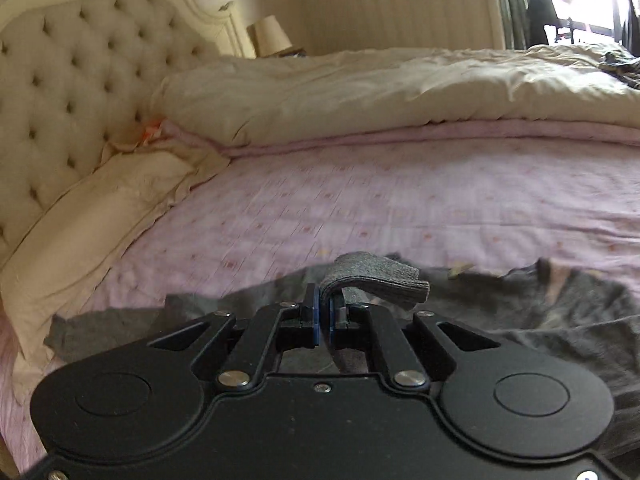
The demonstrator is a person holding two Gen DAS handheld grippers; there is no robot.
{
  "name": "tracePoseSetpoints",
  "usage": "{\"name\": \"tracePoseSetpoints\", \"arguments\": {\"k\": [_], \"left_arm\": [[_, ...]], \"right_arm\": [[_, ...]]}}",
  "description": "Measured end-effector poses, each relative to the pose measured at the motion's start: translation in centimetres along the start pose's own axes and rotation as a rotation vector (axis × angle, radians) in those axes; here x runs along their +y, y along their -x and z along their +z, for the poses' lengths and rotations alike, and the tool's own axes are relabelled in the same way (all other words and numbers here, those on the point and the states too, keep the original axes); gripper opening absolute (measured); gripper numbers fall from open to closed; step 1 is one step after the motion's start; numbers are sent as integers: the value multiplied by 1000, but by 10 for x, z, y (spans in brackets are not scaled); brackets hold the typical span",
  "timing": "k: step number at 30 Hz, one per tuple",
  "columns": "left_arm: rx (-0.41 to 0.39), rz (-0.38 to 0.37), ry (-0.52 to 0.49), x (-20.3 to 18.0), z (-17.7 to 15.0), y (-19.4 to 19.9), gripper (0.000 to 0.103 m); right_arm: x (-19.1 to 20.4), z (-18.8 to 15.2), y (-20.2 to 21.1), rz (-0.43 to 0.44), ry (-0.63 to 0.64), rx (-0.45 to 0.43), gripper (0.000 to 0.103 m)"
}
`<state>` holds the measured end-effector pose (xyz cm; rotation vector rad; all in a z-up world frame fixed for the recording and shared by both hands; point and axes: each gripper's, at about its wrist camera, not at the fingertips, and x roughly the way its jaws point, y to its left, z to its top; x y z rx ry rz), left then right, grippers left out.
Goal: Fold small clothes
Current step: 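Close the right gripper on the sleeve cuff and lift it, then carry the sleeve across the sweater body, lay it down, open right gripper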
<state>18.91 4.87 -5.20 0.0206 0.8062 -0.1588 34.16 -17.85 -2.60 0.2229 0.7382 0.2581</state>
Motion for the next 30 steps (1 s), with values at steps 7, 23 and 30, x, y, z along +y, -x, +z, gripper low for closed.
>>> {"name": "tracePoseSetpoints", "arguments": {"k": [7,23,30], "left_arm": [[7,-2,0,11,2,0,101],[-66,-77,-96,-40,67,-35,101],[-62,-79,-66,-61,84,-75,101]], "right_arm": [[23,-44,-22,138,-6,74,27],[-93,-70,96,-63,-34,-31,48],[-154,-100,127,-173,-135,-19,49]]}}
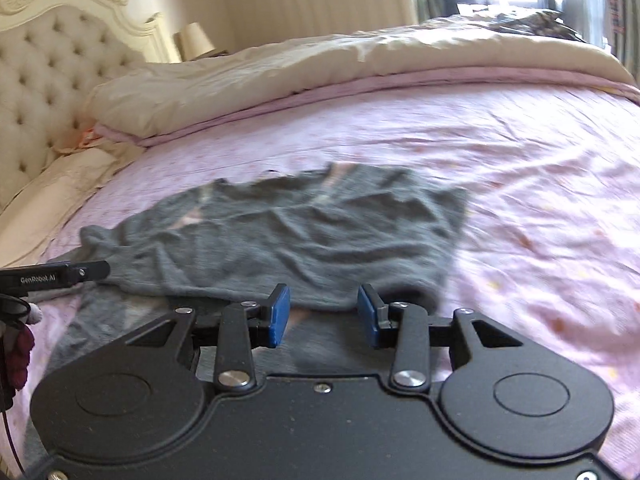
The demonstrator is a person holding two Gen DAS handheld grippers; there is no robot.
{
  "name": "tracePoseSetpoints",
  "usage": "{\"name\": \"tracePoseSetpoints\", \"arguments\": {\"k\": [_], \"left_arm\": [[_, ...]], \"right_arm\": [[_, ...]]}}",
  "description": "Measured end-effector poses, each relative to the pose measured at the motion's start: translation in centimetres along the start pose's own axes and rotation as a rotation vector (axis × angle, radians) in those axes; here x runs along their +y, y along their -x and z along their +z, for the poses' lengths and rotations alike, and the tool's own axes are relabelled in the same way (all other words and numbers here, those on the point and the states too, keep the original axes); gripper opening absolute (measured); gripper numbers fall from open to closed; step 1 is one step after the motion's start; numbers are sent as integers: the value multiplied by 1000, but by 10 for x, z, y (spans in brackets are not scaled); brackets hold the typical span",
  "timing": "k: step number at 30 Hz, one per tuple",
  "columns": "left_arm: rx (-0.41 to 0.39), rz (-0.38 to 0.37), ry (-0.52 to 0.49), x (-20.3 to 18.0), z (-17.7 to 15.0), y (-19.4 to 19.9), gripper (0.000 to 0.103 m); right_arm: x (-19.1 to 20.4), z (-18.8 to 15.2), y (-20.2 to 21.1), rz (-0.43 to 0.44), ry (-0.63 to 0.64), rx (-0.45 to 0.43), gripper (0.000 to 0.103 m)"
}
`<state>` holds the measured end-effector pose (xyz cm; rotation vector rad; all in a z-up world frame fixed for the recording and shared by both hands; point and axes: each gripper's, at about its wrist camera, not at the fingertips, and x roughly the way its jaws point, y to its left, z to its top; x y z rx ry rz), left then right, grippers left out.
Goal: Fold small clothes
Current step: 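Carry the sleeve across the sweater body, lay it down, open right gripper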
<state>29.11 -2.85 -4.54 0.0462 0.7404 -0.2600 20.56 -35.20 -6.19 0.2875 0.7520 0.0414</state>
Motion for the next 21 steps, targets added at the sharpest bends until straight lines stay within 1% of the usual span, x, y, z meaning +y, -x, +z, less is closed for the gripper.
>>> {"name": "tracePoseSetpoints", "arguments": {"k": [3,5,7,9,10,11,13,18,21], "left_arm": [[-9,53,-72,-12,0,-17,101],[22,114,-126,-15,-4,-32,100],[72,148,-140,-7,-11,-45,102],[51,86,-69,11,-17,-44,102],[52,64,-34,19,-19,-44,102],[42,55,-26,22,-21,-42,102],[26,62,-57,21,-25,-40,102],[-27,72,-49,18,-34,-36,103],[-32,68,-47,18,-32,-37,103]], "right_arm": [[-28,-2,2,-34,-69,-10,49],[-42,-1,1,-47,-103,-20,49],[-54,0,-2,-60,-122,-28,50],[-63,5,-7,-66,-137,-32,51],[-68,7,-10,-68,-145,-36,51],[-73,10,-14,-70,-153,-41,51],[-81,16,-23,-71,-167,-50,51],[-96,30,-51,-74,-203,-63,51],[-106,33,-66,-62,-251,-59,50]]}}
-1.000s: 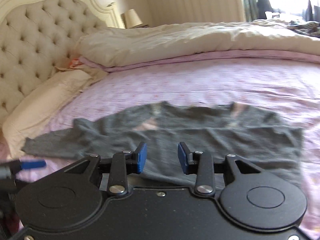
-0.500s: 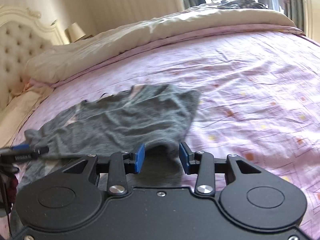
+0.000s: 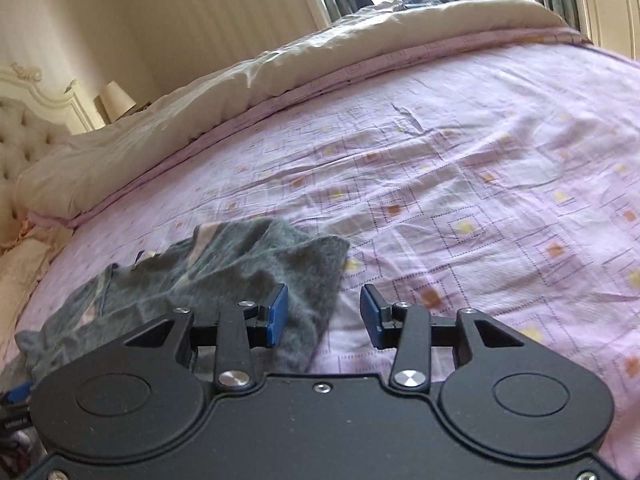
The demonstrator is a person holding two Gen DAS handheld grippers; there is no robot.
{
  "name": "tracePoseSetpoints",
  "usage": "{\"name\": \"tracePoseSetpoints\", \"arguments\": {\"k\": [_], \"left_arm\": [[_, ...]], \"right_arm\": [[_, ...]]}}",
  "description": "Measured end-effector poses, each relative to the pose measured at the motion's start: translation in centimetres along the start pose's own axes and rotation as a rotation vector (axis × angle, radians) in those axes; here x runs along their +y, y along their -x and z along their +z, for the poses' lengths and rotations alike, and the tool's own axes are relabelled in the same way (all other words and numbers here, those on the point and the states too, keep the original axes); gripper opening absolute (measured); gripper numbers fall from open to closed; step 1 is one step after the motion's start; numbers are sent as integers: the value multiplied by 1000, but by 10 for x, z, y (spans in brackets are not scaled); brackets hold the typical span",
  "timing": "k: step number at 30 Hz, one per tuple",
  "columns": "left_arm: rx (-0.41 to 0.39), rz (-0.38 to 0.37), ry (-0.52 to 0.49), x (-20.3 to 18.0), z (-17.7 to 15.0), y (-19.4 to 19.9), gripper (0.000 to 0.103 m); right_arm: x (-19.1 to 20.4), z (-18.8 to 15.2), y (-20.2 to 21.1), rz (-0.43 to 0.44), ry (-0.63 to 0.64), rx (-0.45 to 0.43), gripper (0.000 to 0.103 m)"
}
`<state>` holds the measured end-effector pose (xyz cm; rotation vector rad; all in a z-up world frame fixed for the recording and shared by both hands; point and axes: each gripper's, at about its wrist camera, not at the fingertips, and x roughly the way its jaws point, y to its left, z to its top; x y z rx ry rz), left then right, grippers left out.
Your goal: Fold small clothes
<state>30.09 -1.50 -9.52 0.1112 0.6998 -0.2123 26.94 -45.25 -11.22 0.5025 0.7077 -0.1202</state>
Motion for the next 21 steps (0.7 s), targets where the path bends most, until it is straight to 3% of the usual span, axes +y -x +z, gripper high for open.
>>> {"name": "tracePoseSetpoints", "arguments": {"k": [5,7,8,10,13,17,19,21], "left_arm": [[-5,0,2,0,-1,1,103],[-5,-1,3,0,-2,1,103],[-6,-1,3,1,-2,2,103],[-6,-1,3,1,-2,2,103],[-7,1,2,0,-2,2,103],[-7,2,0,0,-2,2,103],[-8,2,0,0,-2,2,103],[-8,2,0,0,-2,2,103]], "right_arm": [[-10,0,-15,27,-107,1,42],[-7,3,-19,32,-95,29,16],[-2,5,-19,33,-62,42,12],[18,9,-14,-10,95,28,10],[42,12,-8,-155,300,-12,10],[46,8,-29,-214,366,73,10],[46,6,-30,-216,374,68,12],[44,9,-19,-199,323,38,21]]}}
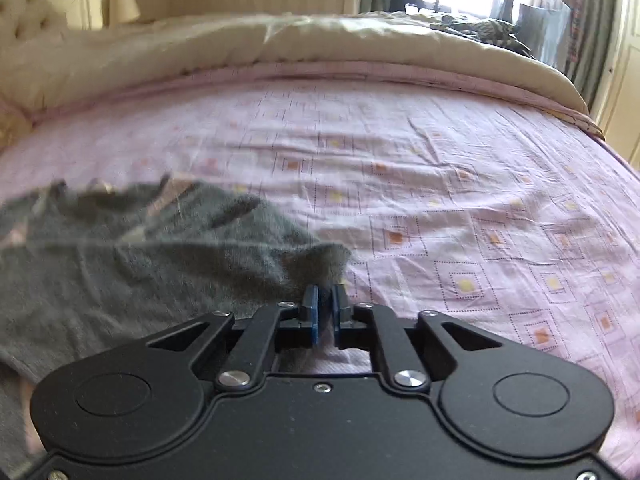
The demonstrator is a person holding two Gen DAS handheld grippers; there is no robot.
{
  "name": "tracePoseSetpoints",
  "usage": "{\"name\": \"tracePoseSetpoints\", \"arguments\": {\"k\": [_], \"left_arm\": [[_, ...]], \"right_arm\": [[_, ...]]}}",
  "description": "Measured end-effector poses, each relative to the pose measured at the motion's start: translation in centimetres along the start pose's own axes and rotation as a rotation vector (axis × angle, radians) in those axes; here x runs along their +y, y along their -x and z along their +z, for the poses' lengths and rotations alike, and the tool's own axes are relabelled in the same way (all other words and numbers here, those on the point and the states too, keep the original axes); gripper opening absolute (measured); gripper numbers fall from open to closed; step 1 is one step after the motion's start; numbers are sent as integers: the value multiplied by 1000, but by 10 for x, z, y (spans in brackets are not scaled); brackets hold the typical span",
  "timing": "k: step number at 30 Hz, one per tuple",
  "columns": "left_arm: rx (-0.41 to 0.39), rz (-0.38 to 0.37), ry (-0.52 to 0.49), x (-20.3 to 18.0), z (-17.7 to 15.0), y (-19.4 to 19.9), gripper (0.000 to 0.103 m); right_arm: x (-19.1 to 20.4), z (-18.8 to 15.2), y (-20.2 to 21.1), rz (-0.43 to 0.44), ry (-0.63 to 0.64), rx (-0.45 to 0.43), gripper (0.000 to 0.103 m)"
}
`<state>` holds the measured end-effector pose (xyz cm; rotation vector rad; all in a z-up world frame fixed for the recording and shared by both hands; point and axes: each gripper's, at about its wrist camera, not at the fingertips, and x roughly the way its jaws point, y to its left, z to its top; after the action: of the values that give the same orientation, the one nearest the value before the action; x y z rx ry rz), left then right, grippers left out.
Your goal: Fold small clothes
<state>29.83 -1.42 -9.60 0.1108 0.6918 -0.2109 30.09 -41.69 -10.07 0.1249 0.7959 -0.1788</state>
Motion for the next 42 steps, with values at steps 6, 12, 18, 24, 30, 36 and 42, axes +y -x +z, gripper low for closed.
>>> {"name": "tracePoseSetpoints", "arguments": {"k": [6,12,18,24,30,36,42], "left_arm": [[0,0,0,0,0,0,103],[0,1,0,0,0,0,103],[-1,1,0,0,0,0,103],[-3,2,-1,-1,0,1,103],[-7,-42,28,5,2,8,103],[-19,-54,94,22,-7,41,102],[-32,7,165,77,-15,79,102]], "right_arm": [[3,-18,58,95,-28,-83,50],[26,-60,85,93,120,-42,50],[32,-61,59,16,146,-35,50],[-1,-68,56,-32,-29,-18,64],[1,-71,98,-2,-91,-69,79],[48,-67,140,124,-47,-125,88],[123,-83,154,260,18,-141,88]]}}
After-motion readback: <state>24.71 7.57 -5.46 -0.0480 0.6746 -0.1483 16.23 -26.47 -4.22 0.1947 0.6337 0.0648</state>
